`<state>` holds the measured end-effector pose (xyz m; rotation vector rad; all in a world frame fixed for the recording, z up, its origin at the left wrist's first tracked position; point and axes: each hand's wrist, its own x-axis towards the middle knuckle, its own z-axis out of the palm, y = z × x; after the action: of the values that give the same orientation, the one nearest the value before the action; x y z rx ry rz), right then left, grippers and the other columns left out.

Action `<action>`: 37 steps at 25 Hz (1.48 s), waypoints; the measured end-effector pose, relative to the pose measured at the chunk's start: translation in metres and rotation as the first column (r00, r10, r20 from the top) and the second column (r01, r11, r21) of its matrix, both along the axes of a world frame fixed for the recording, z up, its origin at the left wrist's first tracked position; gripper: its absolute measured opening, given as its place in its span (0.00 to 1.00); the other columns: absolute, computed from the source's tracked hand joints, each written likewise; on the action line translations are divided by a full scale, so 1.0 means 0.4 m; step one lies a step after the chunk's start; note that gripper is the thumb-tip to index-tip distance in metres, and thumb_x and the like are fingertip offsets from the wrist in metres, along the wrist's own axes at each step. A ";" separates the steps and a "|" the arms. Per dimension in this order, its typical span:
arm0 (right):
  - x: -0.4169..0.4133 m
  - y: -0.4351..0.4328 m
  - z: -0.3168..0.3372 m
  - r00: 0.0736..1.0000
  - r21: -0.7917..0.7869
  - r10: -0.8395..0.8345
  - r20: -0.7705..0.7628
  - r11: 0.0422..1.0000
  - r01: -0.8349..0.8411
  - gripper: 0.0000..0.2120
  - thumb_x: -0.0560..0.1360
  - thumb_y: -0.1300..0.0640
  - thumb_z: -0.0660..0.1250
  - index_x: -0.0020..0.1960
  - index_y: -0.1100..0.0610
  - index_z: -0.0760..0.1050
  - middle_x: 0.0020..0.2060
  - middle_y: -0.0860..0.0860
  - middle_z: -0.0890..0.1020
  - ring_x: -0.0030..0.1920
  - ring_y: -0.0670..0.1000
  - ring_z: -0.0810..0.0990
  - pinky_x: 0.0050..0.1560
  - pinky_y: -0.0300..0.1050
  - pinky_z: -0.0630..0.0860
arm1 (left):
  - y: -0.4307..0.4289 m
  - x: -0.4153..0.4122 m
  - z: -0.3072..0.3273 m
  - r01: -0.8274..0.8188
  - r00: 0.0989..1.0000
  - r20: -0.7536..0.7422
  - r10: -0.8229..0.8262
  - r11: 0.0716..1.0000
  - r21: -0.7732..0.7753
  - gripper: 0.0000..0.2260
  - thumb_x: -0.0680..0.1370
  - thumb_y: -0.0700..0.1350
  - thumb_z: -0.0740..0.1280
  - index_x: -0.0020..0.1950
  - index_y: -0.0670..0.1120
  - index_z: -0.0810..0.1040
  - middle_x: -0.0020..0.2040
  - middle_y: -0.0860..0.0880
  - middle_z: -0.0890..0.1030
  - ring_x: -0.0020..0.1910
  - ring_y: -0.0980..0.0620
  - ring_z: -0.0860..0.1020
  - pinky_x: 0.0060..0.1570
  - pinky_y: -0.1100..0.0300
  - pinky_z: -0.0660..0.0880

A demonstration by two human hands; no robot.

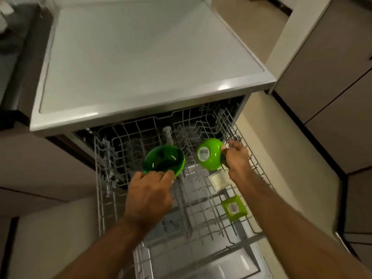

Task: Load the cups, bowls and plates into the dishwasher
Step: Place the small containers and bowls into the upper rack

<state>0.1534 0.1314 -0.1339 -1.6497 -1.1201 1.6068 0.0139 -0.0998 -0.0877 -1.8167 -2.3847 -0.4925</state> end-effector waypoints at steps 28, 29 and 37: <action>0.006 -0.089 -0.052 0.619 0.636 0.537 0.573 0.185 -0.749 0.29 0.70 0.69 0.74 0.70 0.58 0.76 0.68 0.48 0.77 0.73 0.47 0.70 0.74 0.43 0.67 | 0.163 -0.007 -0.146 0.030 0.981 0.194 -0.026 0.999 -0.015 0.14 0.73 0.32 0.70 0.56 0.44 0.81 0.51 0.47 0.82 0.55 0.47 0.78 0.62 0.47 0.77; 0.001 -0.087 -0.061 0.615 0.657 0.506 0.605 0.120 -0.744 0.25 0.70 0.69 0.74 0.66 0.59 0.79 0.64 0.51 0.81 0.70 0.48 0.75 0.71 0.44 0.70 | 0.169 -0.011 -0.151 0.043 0.982 0.186 -0.040 0.999 -0.013 0.14 0.74 0.32 0.69 0.57 0.43 0.80 0.54 0.46 0.82 0.58 0.46 0.78 0.64 0.47 0.76; -0.104 0.079 -0.014 0.856 0.425 0.509 0.092 0.757 -0.496 0.24 0.75 0.73 0.68 0.70 0.63 0.73 0.44 0.46 0.86 0.44 0.38 0.83 0.49 0.35 0.79 | 0.196 -0.051 -0.129 -0.070 0.956 0.282 0.075 0.997 -0.030 0.31 0.81 0.57 0.63 0.81 0.52 0.58 0.82 0.43 0.56 0.77 0.40 0.64 0.74 0.40 0.66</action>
<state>0.1119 0.1628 -0.1397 -1.0715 -1.8725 1.5124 -0.0067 -0.0214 -0.1393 -1.7630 -2.6354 -0.7712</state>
